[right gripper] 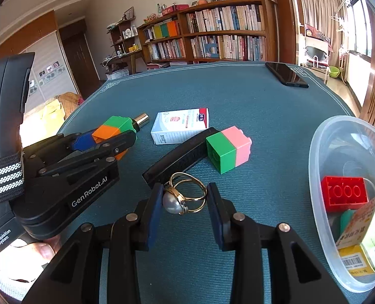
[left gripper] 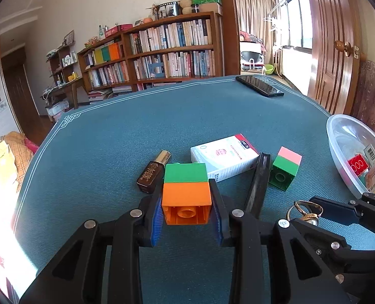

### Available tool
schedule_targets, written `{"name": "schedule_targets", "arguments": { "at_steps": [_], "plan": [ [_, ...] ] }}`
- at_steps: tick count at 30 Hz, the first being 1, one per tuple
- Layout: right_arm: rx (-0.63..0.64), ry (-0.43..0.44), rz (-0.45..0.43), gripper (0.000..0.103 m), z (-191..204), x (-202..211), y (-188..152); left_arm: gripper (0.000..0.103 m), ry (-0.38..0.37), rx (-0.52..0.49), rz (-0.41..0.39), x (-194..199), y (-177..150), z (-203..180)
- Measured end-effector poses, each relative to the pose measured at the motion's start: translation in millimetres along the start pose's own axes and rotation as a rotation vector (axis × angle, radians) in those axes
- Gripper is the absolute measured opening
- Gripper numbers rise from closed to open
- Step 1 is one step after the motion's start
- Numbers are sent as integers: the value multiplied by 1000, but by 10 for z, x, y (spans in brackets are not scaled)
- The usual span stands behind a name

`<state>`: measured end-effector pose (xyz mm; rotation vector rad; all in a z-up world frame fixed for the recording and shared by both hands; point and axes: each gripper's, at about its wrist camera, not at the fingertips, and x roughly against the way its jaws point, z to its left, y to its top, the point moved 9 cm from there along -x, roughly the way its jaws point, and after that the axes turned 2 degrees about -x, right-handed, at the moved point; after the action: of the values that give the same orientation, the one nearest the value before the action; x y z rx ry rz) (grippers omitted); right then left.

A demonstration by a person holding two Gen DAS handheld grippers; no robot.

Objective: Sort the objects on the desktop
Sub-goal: 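Carry the brick and ring over the bowl and open the left tool to drop the brick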

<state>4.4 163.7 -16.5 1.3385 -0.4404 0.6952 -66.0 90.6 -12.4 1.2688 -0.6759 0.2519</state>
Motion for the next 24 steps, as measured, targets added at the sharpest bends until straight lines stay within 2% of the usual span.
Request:
{"name": "schedule_targets", "arguments": {
  "at_steps": [12,24],
  "plan": [
    [-19,-44,-43,39,-230,272,27,34,8,-11,-32,155,67,-94],
    [-82,-74,-85,39,-606,517,55,34,8,-65,-68,316,170,-323]
  ]
}}
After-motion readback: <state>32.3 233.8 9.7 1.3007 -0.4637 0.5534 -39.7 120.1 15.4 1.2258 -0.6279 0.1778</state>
